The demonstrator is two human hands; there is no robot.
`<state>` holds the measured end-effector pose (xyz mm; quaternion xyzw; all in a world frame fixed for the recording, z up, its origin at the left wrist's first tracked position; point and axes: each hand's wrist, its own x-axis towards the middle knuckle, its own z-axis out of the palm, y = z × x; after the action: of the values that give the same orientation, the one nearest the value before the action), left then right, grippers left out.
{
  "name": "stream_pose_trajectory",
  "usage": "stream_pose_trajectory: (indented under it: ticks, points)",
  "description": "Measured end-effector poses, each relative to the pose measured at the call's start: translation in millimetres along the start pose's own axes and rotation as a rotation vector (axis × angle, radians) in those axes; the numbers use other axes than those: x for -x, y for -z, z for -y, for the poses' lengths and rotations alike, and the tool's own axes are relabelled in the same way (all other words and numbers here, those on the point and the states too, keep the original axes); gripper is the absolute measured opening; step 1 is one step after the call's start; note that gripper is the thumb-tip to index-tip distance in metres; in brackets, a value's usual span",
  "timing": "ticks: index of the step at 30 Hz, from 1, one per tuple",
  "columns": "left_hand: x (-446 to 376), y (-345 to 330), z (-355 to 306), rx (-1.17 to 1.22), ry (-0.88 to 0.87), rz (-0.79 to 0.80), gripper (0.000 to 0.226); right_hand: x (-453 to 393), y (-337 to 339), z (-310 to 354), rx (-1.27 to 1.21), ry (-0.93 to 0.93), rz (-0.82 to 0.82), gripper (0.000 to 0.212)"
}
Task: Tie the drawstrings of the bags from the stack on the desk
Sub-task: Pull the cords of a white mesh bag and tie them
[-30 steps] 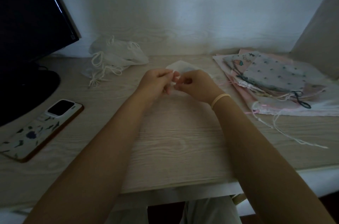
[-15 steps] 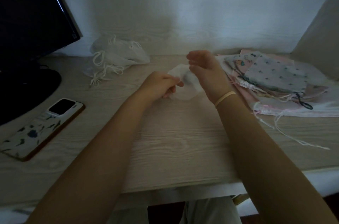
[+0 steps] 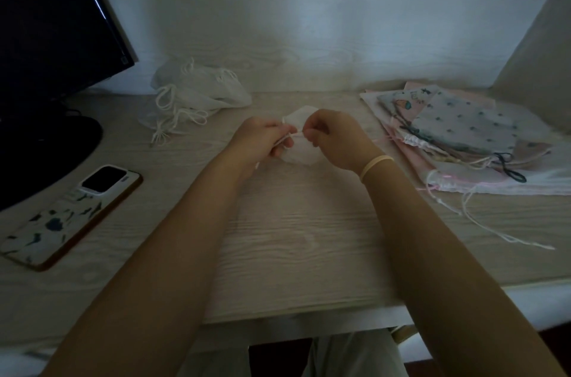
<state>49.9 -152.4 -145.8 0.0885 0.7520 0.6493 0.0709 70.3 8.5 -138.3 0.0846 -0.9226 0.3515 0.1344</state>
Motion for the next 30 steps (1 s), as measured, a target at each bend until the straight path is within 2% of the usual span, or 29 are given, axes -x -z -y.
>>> stream_pose_trajectory:
  ticks: [3, 8, 10, 12, 22, 30]
  points:
    - [-2.7, -1.0, 3.3, -0.154, -0.073, -0.059, 0.016, -0.7, -1.1, -0.8, 0.064, -0.02, 0.052, 0.009]
    - [-4.7, -7.2, 3.3, -0.331, -0.2, -0.127, 0.019, 0.3, -2.6, 7.4, -0.106, -0.05, 0.0, 0.007]
    - [-3.7, -9.8, 5.5, -0.295, -0.242, -0.111, 0.019, 3.2, -6.1, 13.1, -0.263, -0.021, -0.011, 0.02]
    - [-3.5, -11.2, 7.0, -0.251, -0.264, -0.133, 0.018, 4.0, -7.9, 12.4, -0.315, -0.022, -0.032, 0.026]
    - [-1.1, -13.0, 5.6, -0.358, -0.281, -0.183, 0.014, 6.2, 1.6, 14.6, -0.162, -0.014, -0.058, 0.022]
    - [-3.6, -5.3, 2.2, -0.345, -0.186, -0.203, 0.015, 4.0, -3.4, 12.0, -0.084, 0.031, -0.092, 0.035]
